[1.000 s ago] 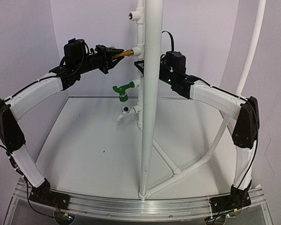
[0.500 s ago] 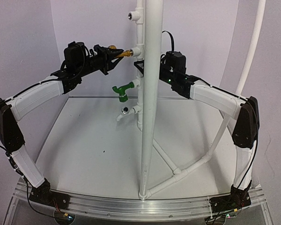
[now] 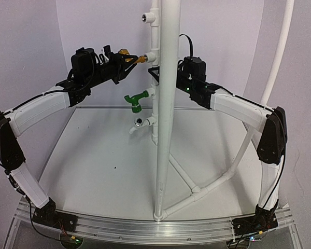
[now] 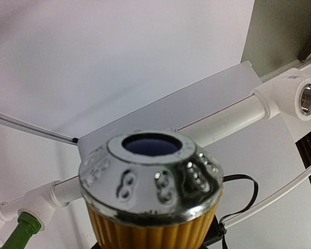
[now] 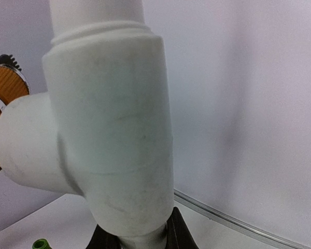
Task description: Install the water faucets
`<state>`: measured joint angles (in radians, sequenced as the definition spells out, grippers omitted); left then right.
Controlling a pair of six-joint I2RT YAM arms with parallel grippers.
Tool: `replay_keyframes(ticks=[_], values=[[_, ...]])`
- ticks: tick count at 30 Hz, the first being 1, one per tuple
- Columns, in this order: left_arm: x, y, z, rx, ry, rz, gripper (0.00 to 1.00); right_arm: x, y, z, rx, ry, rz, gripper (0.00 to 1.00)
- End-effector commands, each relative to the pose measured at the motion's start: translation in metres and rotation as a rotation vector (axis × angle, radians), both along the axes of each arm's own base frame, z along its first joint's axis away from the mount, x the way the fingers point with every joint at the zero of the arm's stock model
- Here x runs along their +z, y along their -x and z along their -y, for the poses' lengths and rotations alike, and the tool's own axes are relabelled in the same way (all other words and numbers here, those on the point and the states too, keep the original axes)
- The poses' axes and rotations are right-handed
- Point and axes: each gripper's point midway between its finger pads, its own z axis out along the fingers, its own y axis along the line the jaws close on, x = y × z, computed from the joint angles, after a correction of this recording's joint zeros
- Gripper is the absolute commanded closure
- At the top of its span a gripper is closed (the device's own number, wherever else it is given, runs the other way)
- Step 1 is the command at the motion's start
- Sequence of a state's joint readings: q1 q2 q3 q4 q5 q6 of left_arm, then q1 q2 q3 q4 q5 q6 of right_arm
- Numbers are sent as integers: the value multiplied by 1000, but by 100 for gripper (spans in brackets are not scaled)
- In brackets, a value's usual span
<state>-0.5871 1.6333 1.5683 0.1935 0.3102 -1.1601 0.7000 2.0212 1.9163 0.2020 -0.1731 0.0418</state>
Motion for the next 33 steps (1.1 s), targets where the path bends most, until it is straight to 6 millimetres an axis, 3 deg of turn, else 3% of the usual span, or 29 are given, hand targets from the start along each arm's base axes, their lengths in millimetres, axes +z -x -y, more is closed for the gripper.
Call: replay_keyframes(ticks=[1,14,22,27,33], values=[[-2,6,5,-2,-154,121,100,57,78,-34,309,-146,0,100],[-18,6,12,-12,-366,346,100,59,86,-36,349,-138,10,100],[-23,13,13,-6,-589,668,100,59,88,-36,361,-137,11,100],[-38,23,14,-37,-763,882,100,58,89,-35,363,-131,14,100],[-47,20,9,-8,-886,1000,100,57,90,-36,370,-128,13,100]])
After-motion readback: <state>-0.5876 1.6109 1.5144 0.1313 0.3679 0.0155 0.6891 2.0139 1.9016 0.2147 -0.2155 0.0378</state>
